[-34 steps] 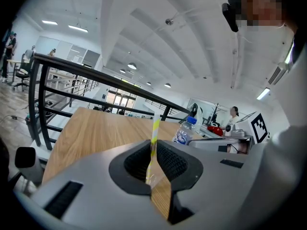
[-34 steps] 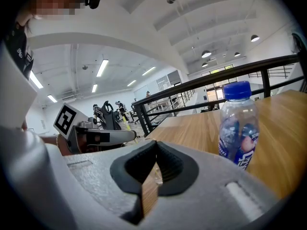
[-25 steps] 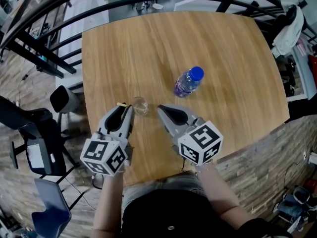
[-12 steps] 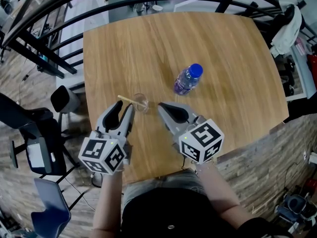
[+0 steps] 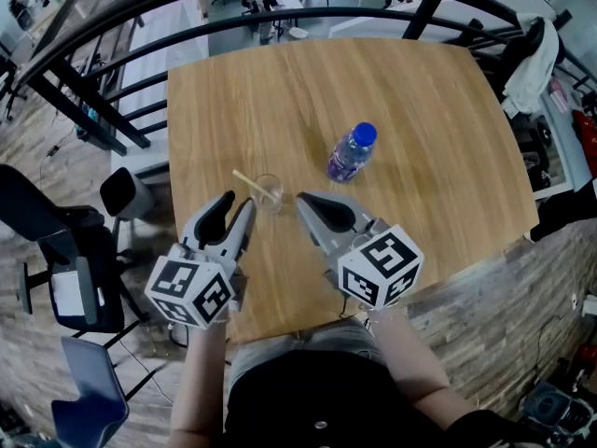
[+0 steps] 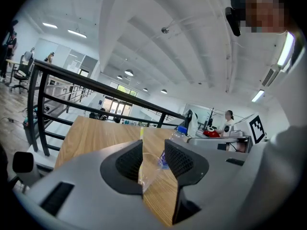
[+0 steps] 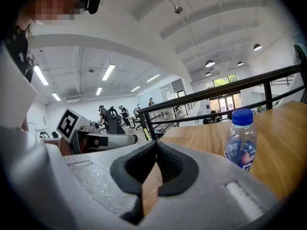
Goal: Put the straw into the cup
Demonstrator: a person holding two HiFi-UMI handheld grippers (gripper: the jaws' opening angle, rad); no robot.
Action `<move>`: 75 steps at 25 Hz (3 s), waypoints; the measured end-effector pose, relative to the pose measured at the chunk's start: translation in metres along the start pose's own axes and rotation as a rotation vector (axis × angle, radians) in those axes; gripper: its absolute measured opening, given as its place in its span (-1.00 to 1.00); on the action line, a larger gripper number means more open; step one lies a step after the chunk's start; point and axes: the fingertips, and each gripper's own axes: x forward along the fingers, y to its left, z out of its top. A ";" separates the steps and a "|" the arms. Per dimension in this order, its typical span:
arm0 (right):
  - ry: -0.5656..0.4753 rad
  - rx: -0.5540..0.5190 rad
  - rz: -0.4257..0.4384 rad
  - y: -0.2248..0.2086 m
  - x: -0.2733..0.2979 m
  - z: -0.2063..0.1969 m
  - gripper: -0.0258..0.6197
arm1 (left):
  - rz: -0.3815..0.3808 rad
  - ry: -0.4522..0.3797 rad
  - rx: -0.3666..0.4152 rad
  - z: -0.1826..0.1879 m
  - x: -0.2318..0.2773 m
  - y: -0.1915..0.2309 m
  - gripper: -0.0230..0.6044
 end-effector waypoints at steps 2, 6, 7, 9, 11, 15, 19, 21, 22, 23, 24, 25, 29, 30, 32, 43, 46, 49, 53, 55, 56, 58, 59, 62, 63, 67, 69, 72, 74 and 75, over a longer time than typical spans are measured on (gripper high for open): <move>-0.012 -0.004 0.003 0.006 -0.004 0.006 -0.92 | -0.007 -0.010 0.009 0.004 -0.007 -0.004 -0.48; -0.042 -0.002 0.030 0.023 -0.010 0.019 -0.92 | -0.027 -0.029 0.031 0.011 -0.019 -0.011 -0.48; -0.051 -0.003 0.035 0.026 -0.012 0.023 -0.92 | -0.033 -0.034 0.035 0.013 -0.021 -0.013 -0.48; -0.073 -0.010 0.041 0.032 -0.016 0.032 -0.92 | -0.043 -0.046 0.041 0.017 -0.026 -0.018 -0.48; -0.097 -0.024 0.049 0.037 -0.021 0.043 -0.92 | -0.054 -0.056 0.047 0.020 -0.031 -0.022 -0.49; -0.130 -0.058 0.062 0.045 -0.028 0.057 -0.92 | -0.071 -0.074 0.062 0.026 -0.039 -0.029 -0.52; -0.131 -0.070 0.059 0.048 -0.033 0.061 -0.92 | -0.082 -0.094 0.080 0.034 -0.046 -0.036 -0.63; -0.131 -0.080 0.060 0.051 -0.033 0.063 -0.92 | -0.088 -0.104 0.086 0.037 -0.048 -0.039 -0.69; -0.131 -0.085 0.060 0.051 -0.034 0.064 -0.92 | -0.091 -0.108 0.090 0.038 -0.049 -0.041 -0.70; -0.133 -0.089 0.060 0.052 -0.035 0.065 -0.92 | -0.092 -0.110 0.094 0.038 -0.050 -0.042 -0.72; -0.135 -0.092 0.060 0.052 -0.036 0.066 -0.92 | -0.093 -0.110 0.096 0.038 -0.050 -0.043 -0.74; -0.137 -0.094 0.060 0.052 -0.037 0.066 -0.92 | -0.092 -0.109 0.094 0.037 -0.050 -0.045 -0.75; -0.142 -0.108 0.063 0.053 -0.041 0.068 -0.92 | -0.095 -0.098 0.095 0.032 -0.051 -0.049 -0.78; -0.143 -0.110 0.064 0.054 -0.042 0.068 -0.92 | -0.094 -0.098 0.095 0.032 -0.052 -0.050 -0.79; -0.141 -0.109 0.065 0.053 -0.044 0.069 -0.92 | -0.088 -0.102 0.090 0.032 -0.052 -0.052 -0.80; -0.120 -0.116 0.099 0.059 -0.042 0.063 -0.92 | -0.075 -0.083 0.059 0.018 -0.053 -0.059 -0.84; -0.112 -0.125 0.111 0.061 -0.040 0.060 -0.92 | -0.073 -0.078 0.060 0.017 -0.053 -0.058 -0.86; -0.106 -0.134 0.102 0.061 -0.038 0.059 -0.92 | -0.068 -0.072 0.066 0.018 -0.053 -0.056 -0.86; -0.117 -0.149 0.066 0.056 -0.038 0.060 -0.93 | -0.065 -0.065 0.061 0.016 -0.052 -0.054 -0.87; -0.116 -0.152 0.060 0.055 -0.037 0.059 -0.93 | -0.065 -0.060 0.060 0.015 -0.052 -0.052 -0.87; -0.114 -0.152 0.061 0.054 -0.036 0.059 -0.93 | -0.065 -0.059 0.061 0.014 -0.052 -0.052 -0.87; -0.111 -0.152 0.062 0.054 -0.036 0.057 -0.93 | -0.065 -0.057 0.061 0.013 -0.051 -0.051 -0.87; -0.108 -0.151 0.064 0.054 -0.036 0.056 -0.93 | -0.065 -0.057 0.062 0.014 -0.051 -0.051 -0.87; -0.096 -0.147 0.068 0.054 -0.035 0.053 -0.93 | -0.069 -0.059 0.065 0.014 -0.051 -0.052 -0.87; -0.092 -0.146 0.069 0.054 -0.035 0.052 -0.93 | -0.070 -0.058 0.066 0.015 -0.051 -0.052 -0.87; -0.080 -0.149 0.077 0.055 -0.033 0.049 -0.93 | -0.076 -0.055 0.065 0.014 -0.050 -0.051 -0.87; -0.074 -0.149 0.082 0.055 -0.033 0.048 -0.93 | -0.076 -0.052 0.065 0.014 -0.049 -0.051 -0.87; -0.058 -0.155 0.090 0.056 -0.031 0.046 -0.93 | -0.077 -0.046 0.064 0.013 -0.049 -0.049 -0.87; -0.048 -0.160 0.094 0.057 -0.029 0.043 -0.93 | -0.078 -0.042 0.063 0.011 -0.050 -0.048 -0.87; -0.046 -0.160 0.096 0.058 -0.029 0.042 -0.93 | -0.078 -0.040 0.062 0.009 -0.050 -0.048 -0.87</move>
